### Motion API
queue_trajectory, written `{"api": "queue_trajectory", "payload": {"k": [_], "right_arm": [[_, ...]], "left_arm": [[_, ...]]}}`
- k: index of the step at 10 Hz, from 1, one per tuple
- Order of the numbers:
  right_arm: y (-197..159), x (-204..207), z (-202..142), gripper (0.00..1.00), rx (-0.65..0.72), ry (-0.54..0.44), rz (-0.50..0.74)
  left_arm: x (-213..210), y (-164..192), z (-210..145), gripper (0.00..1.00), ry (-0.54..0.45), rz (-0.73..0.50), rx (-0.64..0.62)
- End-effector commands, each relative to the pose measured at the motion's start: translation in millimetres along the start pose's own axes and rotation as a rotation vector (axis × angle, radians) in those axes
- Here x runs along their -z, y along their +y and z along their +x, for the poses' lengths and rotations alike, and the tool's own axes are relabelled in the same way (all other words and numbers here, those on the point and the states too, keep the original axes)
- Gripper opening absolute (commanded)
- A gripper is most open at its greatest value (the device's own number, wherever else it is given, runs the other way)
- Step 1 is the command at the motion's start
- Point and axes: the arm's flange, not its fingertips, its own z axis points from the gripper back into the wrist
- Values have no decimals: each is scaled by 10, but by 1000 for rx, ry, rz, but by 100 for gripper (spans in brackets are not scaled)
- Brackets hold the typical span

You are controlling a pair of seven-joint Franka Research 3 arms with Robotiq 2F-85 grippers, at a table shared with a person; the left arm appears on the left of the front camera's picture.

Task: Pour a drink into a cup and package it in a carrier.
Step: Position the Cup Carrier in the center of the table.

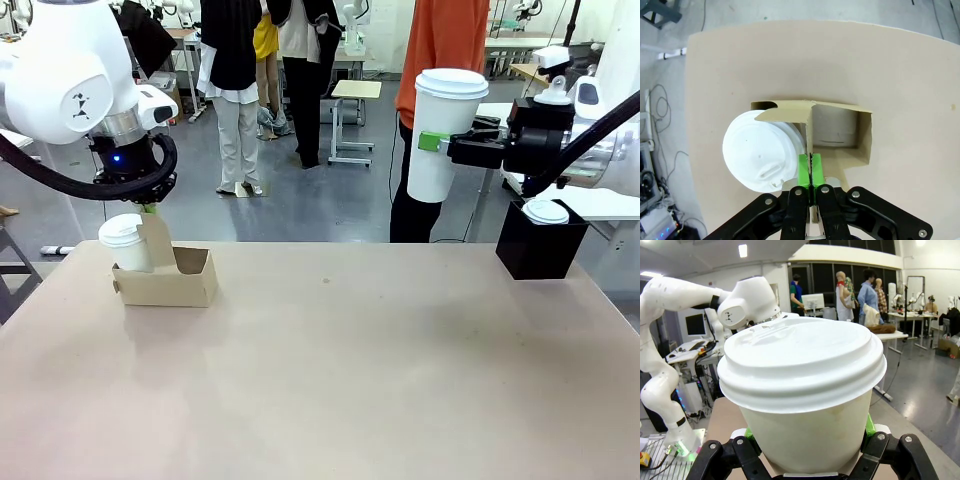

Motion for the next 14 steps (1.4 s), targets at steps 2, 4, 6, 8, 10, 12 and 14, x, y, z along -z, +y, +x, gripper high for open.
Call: {"api": "queue_trajectory", "payload": {"k": [2,4,6,8,10,12,14], "right_arm": [[16,17,26,85,-15,-7,1],[16,17,26,85,-15,-7,1],[16,17,26,85,-15,-7,1],[16,17,26,85,-15,-7,1],[16,17,26,85,-15,-7,1],[16,17,26,85,-15,-7,1],[16,17,26,85,-15,-7,1]], "left_arm": [[-107,-54,13,2,-8,22,-17],[-428,-113,7,2,-28,59,-47],[-892,-382,-56,2,-72,60,-56],[-1296,-777,-274,2,-109,35,-65],[-1491,-1256,-602,2,-111,3,-67],[-1466,-1728,-960,2,-112,-35,-39],[-1368,-2107,-1319,2,-121,-79,-23]]}}
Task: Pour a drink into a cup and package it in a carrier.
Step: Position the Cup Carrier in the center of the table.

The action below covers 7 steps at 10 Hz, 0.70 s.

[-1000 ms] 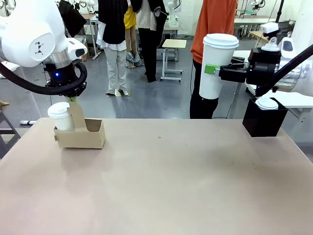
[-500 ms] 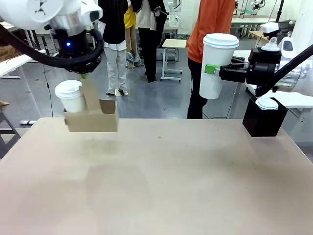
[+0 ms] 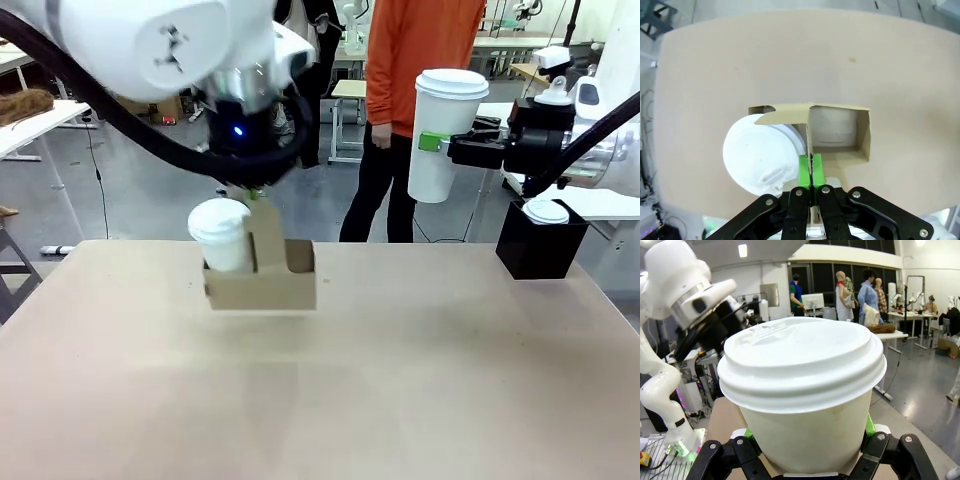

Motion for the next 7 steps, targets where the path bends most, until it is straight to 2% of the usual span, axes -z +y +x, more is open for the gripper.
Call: {"api": "queue_trajectory", "payload": {"k": [1,4,7], "right_arm": [[12,20,33,85,-16,-8,2],[12,20,33,85,-16,-8,2],[12,20,33,85,-16,-8,2]], "left_arm": [[119,-131,-248,2,-40,-70,-3],[297,-427,-616,2,-47,-91,18],[520,-599,-787,2,1,-55,46]]}}
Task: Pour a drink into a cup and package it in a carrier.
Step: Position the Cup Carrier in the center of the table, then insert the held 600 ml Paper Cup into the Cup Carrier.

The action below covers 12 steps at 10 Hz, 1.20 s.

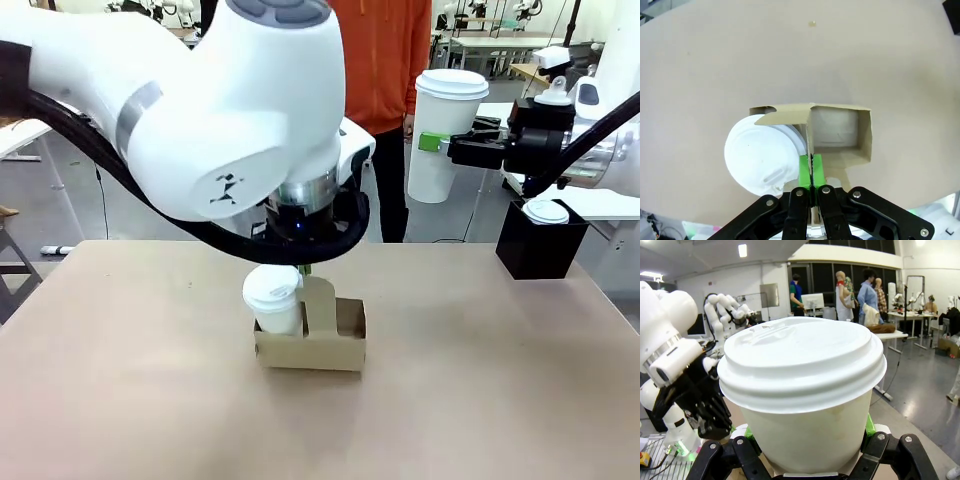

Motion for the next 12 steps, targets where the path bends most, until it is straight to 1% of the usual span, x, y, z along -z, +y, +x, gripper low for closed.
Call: {"api": "queue_trajectory", "payload": {"k": [1,3,4,8,9,10,11,12], "right_arm": [[13,22,34,85,-16,-9,3],[13,22,34,85,-16,-9,3],[13,22,34,85,-16,-9,3],[13,22,34,85,-16,-9,3],[13,22,34,85,-16,-9,3],[13,22,34,85,-16,-9,3],[0,0,0,85,0,0,0],[-164,81,-10,85,50,26,24]], "left_arm": [[94,-88,-30,2,0,5,-8],[111,-93,-28,2,29,25,-3],[121,-46,-40,2,28,5,9],[121,-46,-40,2,28,5,9],[114,-56,-24,23,31,3,9],[125,77,-21,60,37,-41,15],[44,121,20,81,40,-65,25],[-79,139,65,100,25,-75,50]]}}
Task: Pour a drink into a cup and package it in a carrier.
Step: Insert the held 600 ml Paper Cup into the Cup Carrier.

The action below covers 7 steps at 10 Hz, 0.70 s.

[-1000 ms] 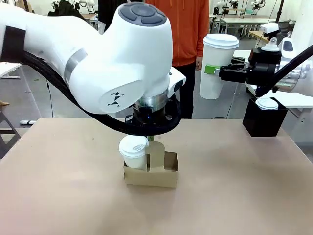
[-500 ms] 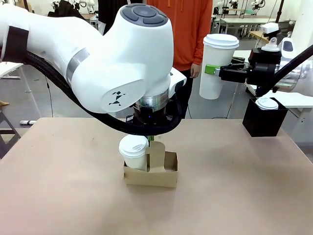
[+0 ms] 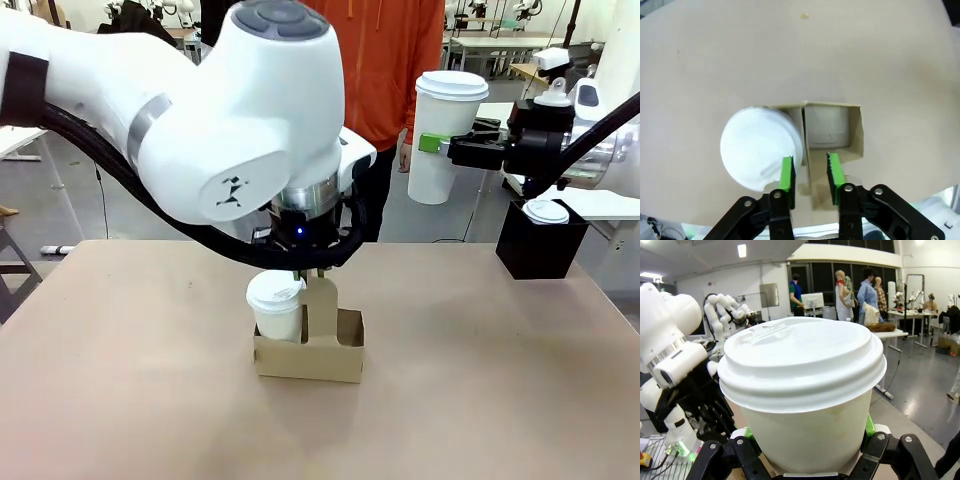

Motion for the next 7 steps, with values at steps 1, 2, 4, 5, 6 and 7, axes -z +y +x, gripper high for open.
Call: {"api": "queue_trajectory", "payload": {"k": [1,2,4,5,6,7], "right_arm": [[-359,107,20,85,91,42,59],[-553,134,-54,85,136,49,137],[-685,228,-380,85,159,99,259],[-713,289,-564,85,116,135,337],[-749,348,-759,85,65,157,450],[-690,430,-926,85,52,136,532]], "left_arm": [[-272,151,22,100,-12,-48,61],[-432,221,66,100,-14,-70,92],[-720,444,96,100,26,-124,167],[-835,625,145,100,43,-164,241],[-897,885,260,100,48,-216,328],[-953,1143,290,100,53,-234,401]]}}
